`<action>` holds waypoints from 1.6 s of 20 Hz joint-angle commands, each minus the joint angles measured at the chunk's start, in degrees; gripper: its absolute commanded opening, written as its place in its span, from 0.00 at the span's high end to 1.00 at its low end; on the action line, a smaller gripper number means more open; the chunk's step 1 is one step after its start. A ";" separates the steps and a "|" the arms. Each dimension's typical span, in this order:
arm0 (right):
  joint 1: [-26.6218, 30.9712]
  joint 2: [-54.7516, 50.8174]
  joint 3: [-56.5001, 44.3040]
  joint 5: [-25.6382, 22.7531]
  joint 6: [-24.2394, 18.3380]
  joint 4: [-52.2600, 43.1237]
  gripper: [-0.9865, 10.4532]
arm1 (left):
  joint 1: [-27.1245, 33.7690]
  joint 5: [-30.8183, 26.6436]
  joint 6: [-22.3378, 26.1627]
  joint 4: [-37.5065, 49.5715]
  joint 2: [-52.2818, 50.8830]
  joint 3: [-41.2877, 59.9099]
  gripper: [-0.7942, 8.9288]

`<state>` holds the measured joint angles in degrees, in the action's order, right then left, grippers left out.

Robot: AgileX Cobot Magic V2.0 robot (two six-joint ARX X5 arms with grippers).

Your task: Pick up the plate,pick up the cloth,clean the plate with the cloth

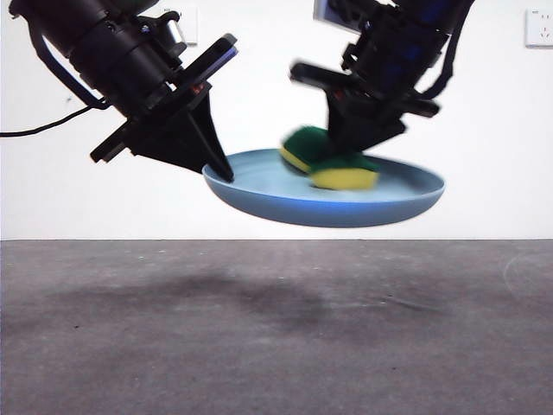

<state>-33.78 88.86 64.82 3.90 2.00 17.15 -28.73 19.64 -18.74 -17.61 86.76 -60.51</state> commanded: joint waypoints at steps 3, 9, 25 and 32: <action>-4.50 0.94 -0.46 7.67 3.50 3.56 0.93 | -0.33 -1.86 -4.33 9.60 -0.17 0.02 0.93; -4.94 0.68 -0.46 -15.32 1.46 22.91 0.93 | 1.90 0.61 -4.98 7.63 -0.17 0.02 0.93; -2.23 -1.11 -0.46 5.18 4.17 2.25 0.92 | 0.35 -1.51 0.98 0.76 -0.17 0.02 0.93; -2.03 -5.68 -0.46 4.57 3.50 17.75 0.92 | 2.23 -20.13 8.98 -1.05 0.02 0.02 0.93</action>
<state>-35.64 84.49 64.77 8.40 5.32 35.48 -26.72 1.54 -12.86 -18.90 86.76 -60.42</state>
